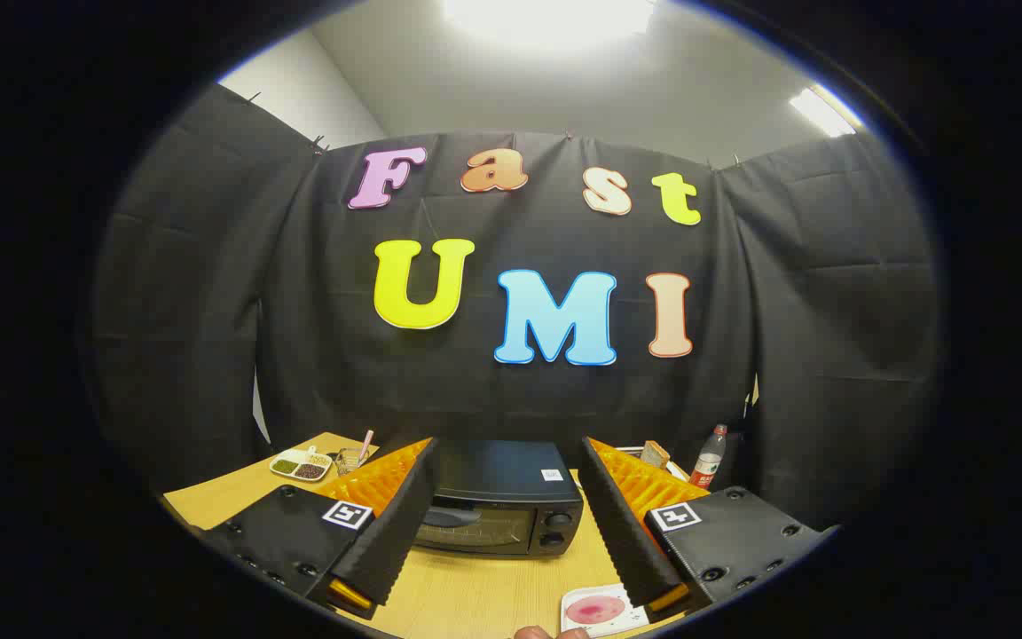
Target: Open the toaster oven, put the food inside, and close the toaster oven door.
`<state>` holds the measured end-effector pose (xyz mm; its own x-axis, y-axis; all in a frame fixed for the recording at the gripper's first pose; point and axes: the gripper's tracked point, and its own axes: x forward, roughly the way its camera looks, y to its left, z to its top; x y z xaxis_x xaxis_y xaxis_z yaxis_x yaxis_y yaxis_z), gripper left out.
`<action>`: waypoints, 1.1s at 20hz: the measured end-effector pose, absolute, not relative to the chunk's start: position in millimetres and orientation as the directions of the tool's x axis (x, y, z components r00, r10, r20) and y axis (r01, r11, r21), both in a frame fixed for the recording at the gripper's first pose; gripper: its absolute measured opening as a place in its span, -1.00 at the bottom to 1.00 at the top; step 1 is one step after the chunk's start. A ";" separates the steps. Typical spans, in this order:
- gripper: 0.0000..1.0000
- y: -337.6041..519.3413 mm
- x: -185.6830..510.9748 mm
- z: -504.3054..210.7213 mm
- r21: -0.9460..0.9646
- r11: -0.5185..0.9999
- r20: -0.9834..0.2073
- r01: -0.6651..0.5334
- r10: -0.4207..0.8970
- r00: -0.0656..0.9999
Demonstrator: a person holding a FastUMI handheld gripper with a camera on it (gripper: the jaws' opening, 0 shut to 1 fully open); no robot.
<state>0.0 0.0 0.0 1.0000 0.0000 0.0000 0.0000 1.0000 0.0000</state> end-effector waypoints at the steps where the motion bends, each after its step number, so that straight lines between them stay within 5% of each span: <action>1: 0.96 1.6 -0.1 -0.4 0.000 1.000 -0.001 -0.002 0.002 1.000; 22: 0.96 18.2 28.8 -12.0 0.013 0.999 -0.060 -0.030 0.031 0.998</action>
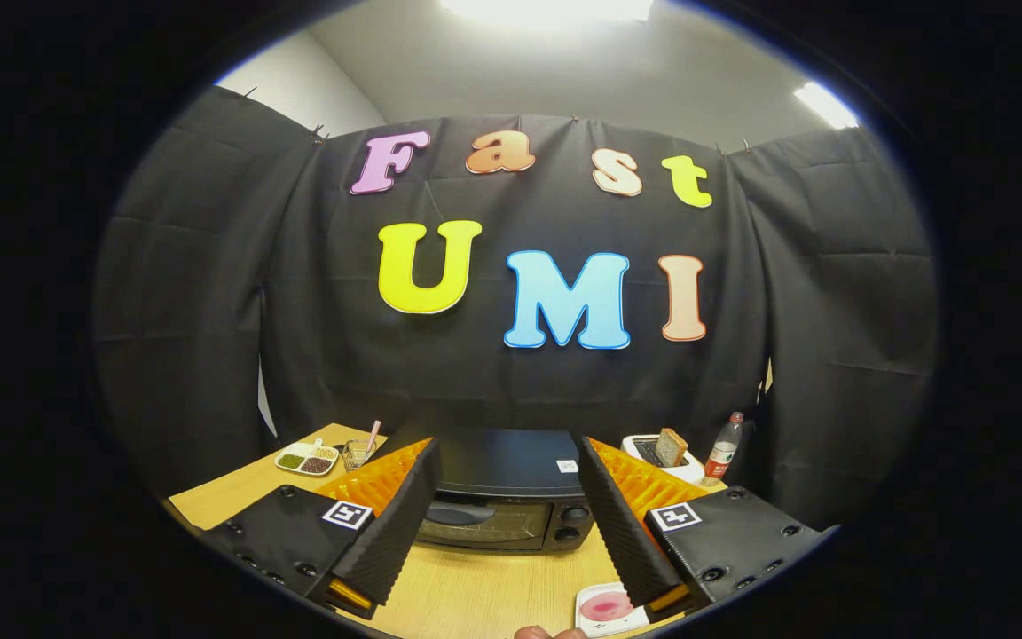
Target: Open the toaster oven, put the food inside, and close the toaster oven door.
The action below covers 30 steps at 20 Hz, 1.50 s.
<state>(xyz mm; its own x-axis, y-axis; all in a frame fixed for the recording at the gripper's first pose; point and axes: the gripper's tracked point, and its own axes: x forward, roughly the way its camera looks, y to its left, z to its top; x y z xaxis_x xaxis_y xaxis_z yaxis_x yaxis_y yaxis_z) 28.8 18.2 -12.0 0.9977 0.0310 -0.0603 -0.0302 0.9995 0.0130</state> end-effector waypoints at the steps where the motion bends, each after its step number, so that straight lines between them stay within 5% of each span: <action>1: 0.96 20.6 34.0 -11.0 0.010 0.999 -0.061 -0.034 0.035 0.998; 21: 0.96 69.7 146.2 -147.8 0.090 0.994 -0.383 -0.062 0.092 0.919; 30: 0.96 82.2 165.2 -176.3 0.098 0.994 -0.426 -0.050 0.088 0.900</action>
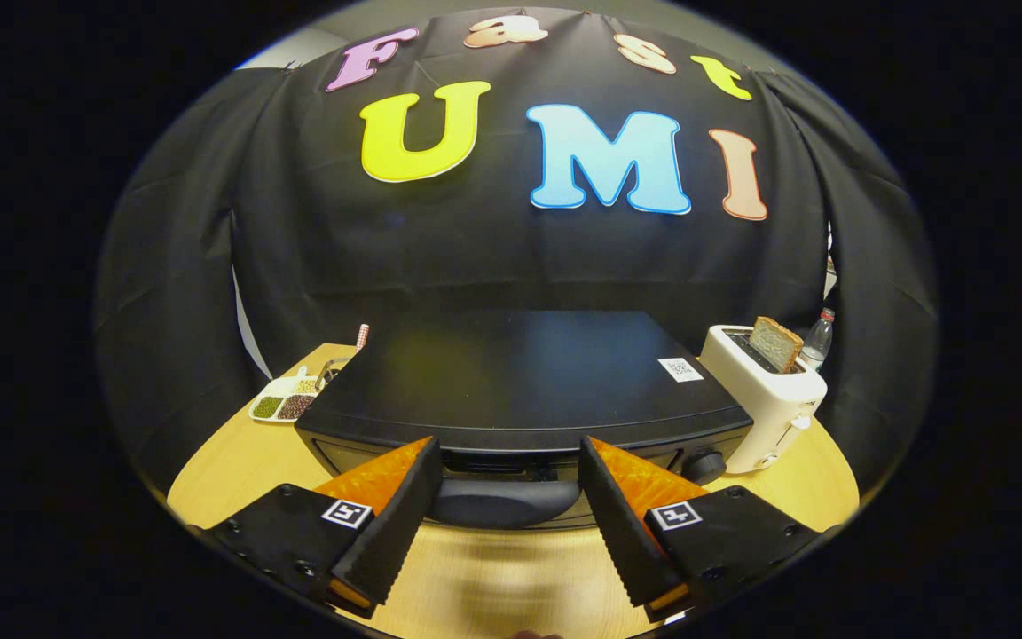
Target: Open the toaster oven, put the food inside, and close the toaster oven door.
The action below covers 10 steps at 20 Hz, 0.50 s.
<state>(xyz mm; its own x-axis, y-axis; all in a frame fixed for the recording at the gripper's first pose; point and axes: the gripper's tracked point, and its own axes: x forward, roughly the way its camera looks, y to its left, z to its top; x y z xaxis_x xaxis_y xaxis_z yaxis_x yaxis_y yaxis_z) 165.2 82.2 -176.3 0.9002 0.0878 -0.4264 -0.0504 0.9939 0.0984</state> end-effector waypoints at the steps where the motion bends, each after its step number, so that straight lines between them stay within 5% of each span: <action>1: 0.96 82.0 164.1 -177.3 0.088 0.995 -0.430 -0.045 0.079 0.900; 10: 1.00 83.6 153.9 -183.2 0.053 0.996 -0.493 -0.070 0.087 0.866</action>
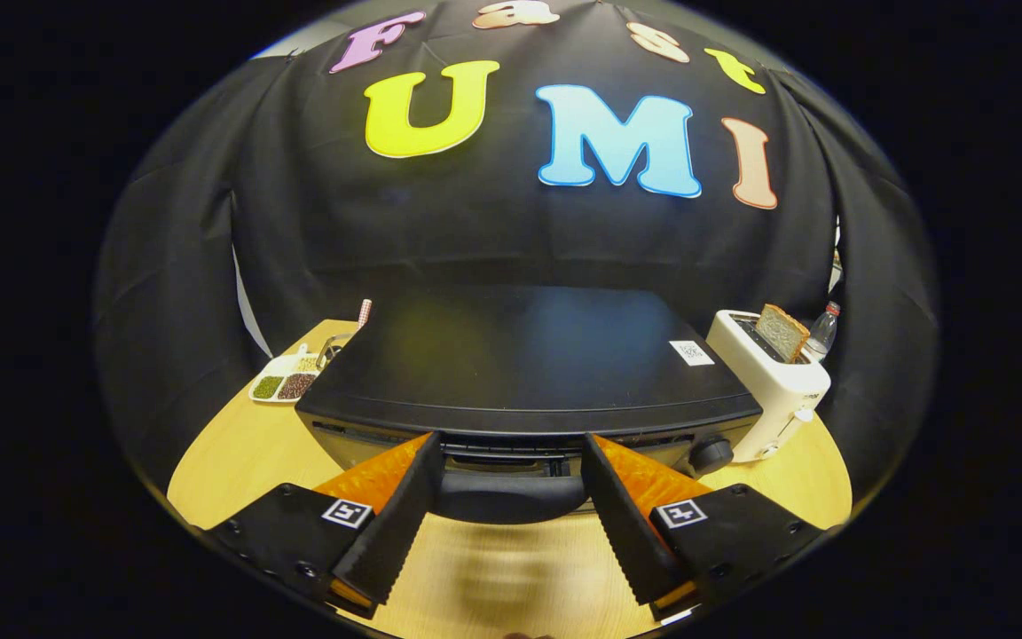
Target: Open the toaster oven, put the food inside, and close the toaster oven door.
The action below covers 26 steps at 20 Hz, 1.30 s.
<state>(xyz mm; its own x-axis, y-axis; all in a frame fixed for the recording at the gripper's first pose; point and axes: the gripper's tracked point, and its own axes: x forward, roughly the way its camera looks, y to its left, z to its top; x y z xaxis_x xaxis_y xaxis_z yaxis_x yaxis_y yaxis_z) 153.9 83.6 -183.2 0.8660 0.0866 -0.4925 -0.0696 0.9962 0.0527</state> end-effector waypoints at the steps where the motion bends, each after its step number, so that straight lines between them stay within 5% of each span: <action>1: 1.00 83.7 145.8 -185.6 0.060 0.996 -0.497 -0.070 0.090 0.863; 26: 0.96 60.4 4.8 -293.0 0.040 0.995 -0.740 -0.094 0.093 0.666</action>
